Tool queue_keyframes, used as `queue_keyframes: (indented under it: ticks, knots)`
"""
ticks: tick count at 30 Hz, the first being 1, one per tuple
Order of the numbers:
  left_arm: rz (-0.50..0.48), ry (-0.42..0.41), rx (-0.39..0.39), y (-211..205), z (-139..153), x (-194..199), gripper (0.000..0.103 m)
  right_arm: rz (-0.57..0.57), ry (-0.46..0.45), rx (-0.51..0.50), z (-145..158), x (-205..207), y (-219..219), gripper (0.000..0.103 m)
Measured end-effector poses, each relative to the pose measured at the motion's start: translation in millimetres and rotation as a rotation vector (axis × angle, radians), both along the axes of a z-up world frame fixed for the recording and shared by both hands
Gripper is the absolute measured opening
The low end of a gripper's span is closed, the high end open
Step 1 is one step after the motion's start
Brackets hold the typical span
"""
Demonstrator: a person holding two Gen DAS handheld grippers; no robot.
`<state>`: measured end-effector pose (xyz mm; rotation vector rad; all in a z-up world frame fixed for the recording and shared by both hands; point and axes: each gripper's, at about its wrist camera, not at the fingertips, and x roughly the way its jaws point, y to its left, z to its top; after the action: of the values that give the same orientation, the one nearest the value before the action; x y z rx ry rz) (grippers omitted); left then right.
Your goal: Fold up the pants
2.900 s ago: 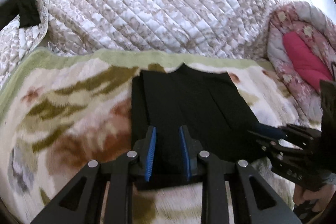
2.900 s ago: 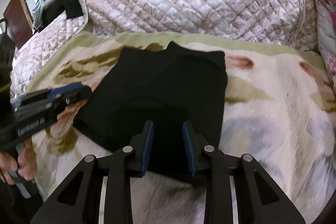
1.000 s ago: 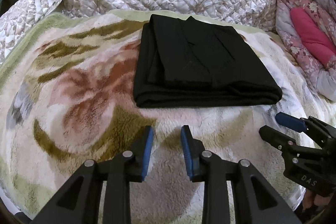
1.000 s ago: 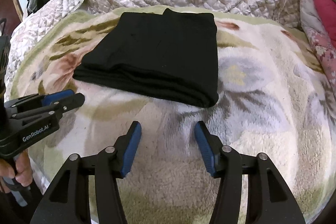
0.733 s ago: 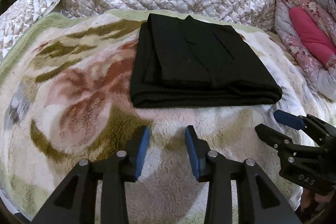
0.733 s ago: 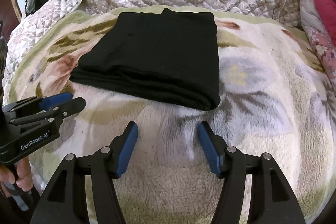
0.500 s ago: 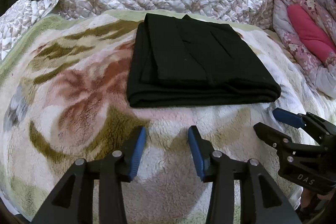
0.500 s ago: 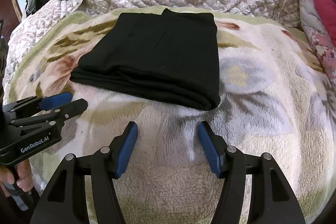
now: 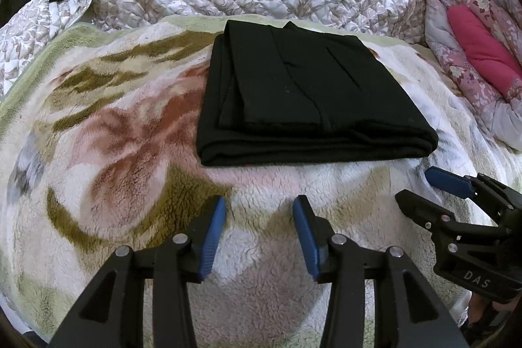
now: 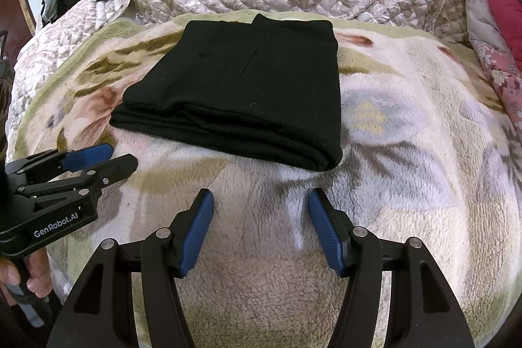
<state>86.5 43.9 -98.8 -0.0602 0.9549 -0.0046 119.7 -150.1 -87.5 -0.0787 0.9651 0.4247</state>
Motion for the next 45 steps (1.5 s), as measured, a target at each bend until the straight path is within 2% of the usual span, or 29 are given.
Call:
queue_keyframes:
  ticks: [45]
  knots:
    - [0.011, 0.011, 0.017, 2.2, -0.7, 1.0, 0.049, -0.003, 0.0, 0.001, 0.0, 0.0, 0.3, 0.061]
